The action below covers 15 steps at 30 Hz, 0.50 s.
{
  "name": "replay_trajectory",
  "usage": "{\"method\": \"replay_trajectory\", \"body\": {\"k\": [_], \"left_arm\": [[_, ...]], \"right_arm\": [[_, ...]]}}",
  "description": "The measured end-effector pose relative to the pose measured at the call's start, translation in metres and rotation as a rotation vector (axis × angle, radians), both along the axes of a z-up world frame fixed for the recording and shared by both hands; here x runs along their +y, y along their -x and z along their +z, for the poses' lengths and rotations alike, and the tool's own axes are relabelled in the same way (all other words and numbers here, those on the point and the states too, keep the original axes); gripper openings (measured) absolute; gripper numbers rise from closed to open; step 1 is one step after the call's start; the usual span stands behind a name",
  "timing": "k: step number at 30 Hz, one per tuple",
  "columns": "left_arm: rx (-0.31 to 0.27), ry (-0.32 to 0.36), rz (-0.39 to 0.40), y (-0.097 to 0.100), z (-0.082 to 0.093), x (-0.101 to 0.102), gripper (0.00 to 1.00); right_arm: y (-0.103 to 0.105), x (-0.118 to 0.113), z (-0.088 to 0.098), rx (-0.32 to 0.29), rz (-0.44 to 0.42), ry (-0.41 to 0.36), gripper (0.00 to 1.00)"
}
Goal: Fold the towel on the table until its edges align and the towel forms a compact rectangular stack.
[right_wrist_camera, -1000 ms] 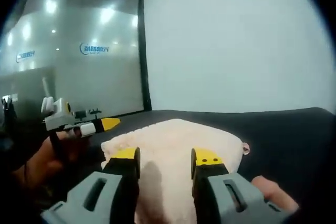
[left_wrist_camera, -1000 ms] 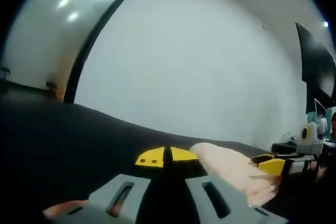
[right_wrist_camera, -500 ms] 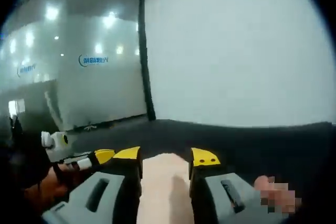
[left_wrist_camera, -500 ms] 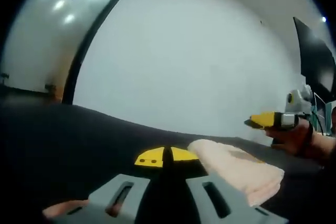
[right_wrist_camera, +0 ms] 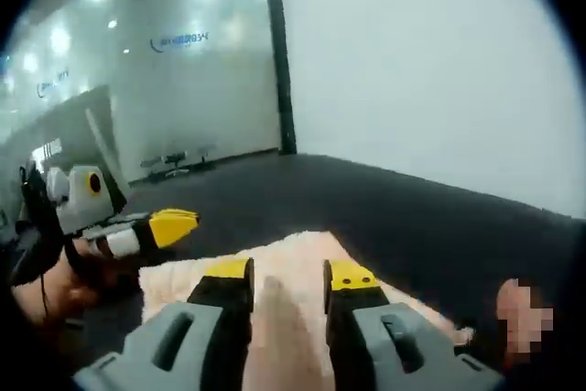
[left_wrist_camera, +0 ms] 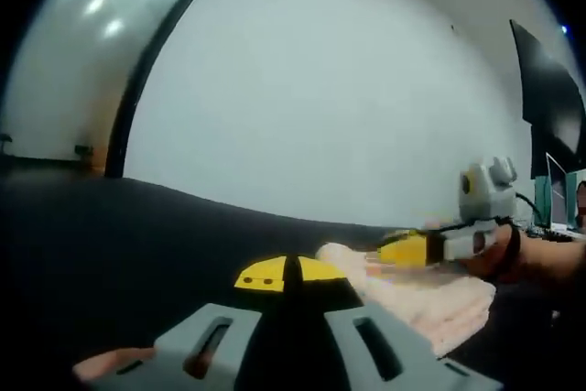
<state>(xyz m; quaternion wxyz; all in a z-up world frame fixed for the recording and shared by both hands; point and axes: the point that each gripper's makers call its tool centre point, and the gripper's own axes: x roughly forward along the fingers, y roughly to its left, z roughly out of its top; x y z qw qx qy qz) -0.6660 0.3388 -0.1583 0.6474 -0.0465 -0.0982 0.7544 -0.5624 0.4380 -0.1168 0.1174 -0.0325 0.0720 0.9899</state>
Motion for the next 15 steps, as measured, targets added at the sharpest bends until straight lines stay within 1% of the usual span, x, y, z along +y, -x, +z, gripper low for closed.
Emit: {"method": "replay_trajectory", "body": {"k": [1, 2, 3, 4, 5, 6, 7, 8, 9, 10, 11, 12, 13, 14, 15], "left_arm": [[0.001, -0.011, -0.013, -0.004, 0.003, -0.001, 0.07], [0.001, -0.031, -0.037, -0.008, 0.007, 0.001, 0.07], [-0.002, -0.059, -0.064, -0.013, 0.012, 0.002, 0.08], [-0.012, -0.101, -0.097, -0.024, 0.022, -0.002, 0.09], [-0.009, -0.152, -0.128, -0.034, 0.033, -0.007, 0.09], [0.008, -0.250, -0.188, -0.049, 0.051, -0.014, 0.09], [0.010, -0.302, -0.263, -0.066, 0.060, -0.019, 0.10], [0.014, -0.290, -0.300, -0.076, 0.060, -0.019, 0.11], [0.061, -0.241, -0.298, -0.078, 0.051, -0.008, 0.13], [0.106, -0.165, -0.290, -0.082, 0.037, 0.001, 0.14], [0.134, -0.050, -0.295, -0.086, 0.018, 0.009, 0.14], [0.158, 0.031, -0.306, -0.091, 0.003, 0.015, 0.14], [0.196, 0.080, -0.310, -0.087, -0.006, 0.023, 0.14], [0.227, 0.078, -0.310, -0.089, -0.006, 0.025, 0.14], [0.222, 0.073, -0.302, -0.095, -0.006, 0.023, 0.14]], "right_arm": [[-0.016, 0.009, 0.003, 0.000, -0.030, 0.009, 0.28], [-0.032, 0.017, -0.001, -0.024, -0.060, -0.005, 0.29], [-0.039, 0.021, -0.009, -0.046, -0.070, -0.021, 0.31], [-0.044, 0.019, -0.019, -0.068, -0.066, -0.022, 0.31], [-0.045, 0.014, -0.034, -0.102, -0.044, -0.013, 0.33], [-0.044, 0.007, -0.050, -0.132, -0.013, 0.005, 0.35], [-0.042, -0.003, -0.068, -0.182, 0.029, 0.027, 0.35], [-0.042, -0.007, -0.084, -0.228, 0.032, 0.021, 0.36], [-0.037, 0.003, -0.087, -0.218, 0.002, -0.060, 0.36], [-0.030, 0.008, -0.082, -0.177, 0.006, -0.118, 0.35], [-0.030, 0.008, -0.083, -0.174, 0.010, -0.100, 0.35], [-0.033, 0.006, -0.082, -0.165, 0.001, -0.069, 0.35], [-0.035, 0.008, -0.081, -0.168, 0.002, -0.056, 0.35], [-0.040, 0.007, -0.074, -0.165, 0.002, -0.061, 0.35], [-0.045, 0.008, -0.066, -0.143, -0.007, -0.077, 0.35]]}}
